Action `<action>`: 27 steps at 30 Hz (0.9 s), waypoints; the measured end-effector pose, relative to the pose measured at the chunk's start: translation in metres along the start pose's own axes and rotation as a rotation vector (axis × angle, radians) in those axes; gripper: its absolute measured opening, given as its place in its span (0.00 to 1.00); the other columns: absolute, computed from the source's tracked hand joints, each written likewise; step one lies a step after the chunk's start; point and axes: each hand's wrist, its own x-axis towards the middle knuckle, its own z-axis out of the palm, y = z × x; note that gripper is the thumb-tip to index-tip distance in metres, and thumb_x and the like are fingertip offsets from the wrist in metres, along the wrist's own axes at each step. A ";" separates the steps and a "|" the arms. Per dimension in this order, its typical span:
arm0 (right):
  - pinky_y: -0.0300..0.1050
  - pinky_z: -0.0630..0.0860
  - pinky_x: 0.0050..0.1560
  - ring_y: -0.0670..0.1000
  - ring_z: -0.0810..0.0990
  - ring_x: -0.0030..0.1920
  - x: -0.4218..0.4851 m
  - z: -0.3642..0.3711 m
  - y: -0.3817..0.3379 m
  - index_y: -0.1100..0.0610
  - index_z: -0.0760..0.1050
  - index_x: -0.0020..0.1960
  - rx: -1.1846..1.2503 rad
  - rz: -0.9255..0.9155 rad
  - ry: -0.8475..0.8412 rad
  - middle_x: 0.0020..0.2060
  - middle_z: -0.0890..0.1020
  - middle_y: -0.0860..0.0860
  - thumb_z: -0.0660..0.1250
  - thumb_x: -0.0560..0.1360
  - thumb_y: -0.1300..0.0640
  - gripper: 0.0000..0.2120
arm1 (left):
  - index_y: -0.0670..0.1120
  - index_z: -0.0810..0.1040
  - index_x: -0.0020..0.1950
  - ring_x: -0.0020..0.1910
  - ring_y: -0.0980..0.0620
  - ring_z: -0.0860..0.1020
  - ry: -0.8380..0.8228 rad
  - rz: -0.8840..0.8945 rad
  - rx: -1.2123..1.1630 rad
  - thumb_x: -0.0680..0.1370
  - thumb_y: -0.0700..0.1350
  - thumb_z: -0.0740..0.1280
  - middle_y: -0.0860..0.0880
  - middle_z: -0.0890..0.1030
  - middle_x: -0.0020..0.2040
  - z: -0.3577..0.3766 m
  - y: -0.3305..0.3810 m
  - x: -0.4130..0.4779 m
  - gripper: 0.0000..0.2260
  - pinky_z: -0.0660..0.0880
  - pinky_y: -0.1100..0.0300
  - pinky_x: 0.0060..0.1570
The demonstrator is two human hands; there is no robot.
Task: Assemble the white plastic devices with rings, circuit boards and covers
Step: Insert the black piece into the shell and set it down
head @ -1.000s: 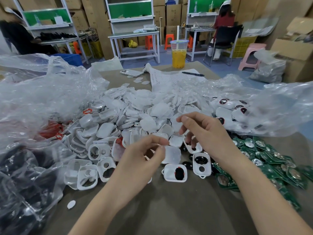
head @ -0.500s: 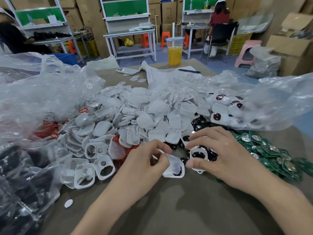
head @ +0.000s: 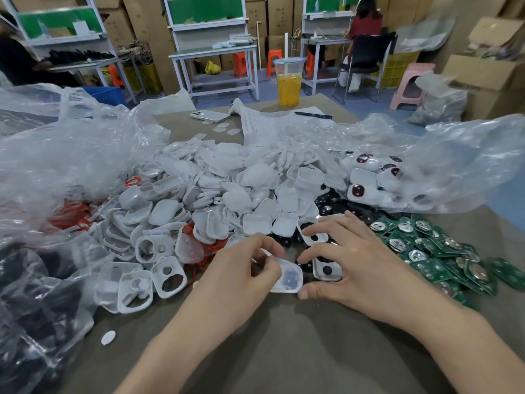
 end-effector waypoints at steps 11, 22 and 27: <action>0.50 0.49 0.79 0.34 0.58 0.67 -0.001 0.001 0.000 0.40 0.80 0.53 0.026 -0.025 0.016 0.62 0.69 0.35 0.64 0.68 0.27 0.23 | 0.61 0.75 0.47 0.31 0.58 0.74 -0.016 0.014 0.154 0.78 0.53 0.62 0.61 0.77 0.34 0.004 0.001 -0.004 0.04 0.66 0.62 0.32; 0.50 0.53 0.77 0.42 0.69 0.68 0.001 0.003 -0.003 0.40 0.81 0.50 0.065 -0.117 0.027 0.54 0.79 0.34 0.68 0.72 0.36 0.12 | 0.61 0.74 0.51 0.34 0.60 0.74 0.006 0.052 0.214 0.79 0.55 0.61 0.65 0.77 0.38 0.005 0.004 -0.006 0.04 0.63 0.64 0.32; 0.48 0.48 0.79 0.39 0.68 0.65 0.000 0.005 -0.001 0.38 0.82 0.47 0.080 -0.127 0.031 0.51 0.80 0.32 0.64 0.73 0.34 0.12 | 0.62 0.74 0.51 0.34 0.59 0.75 0.018 0.084 0.187 0.79 0.55 0.62 0.63 0.78 0.38 0.004 0.004 -0.006 0.02 0.65 0.65 0.32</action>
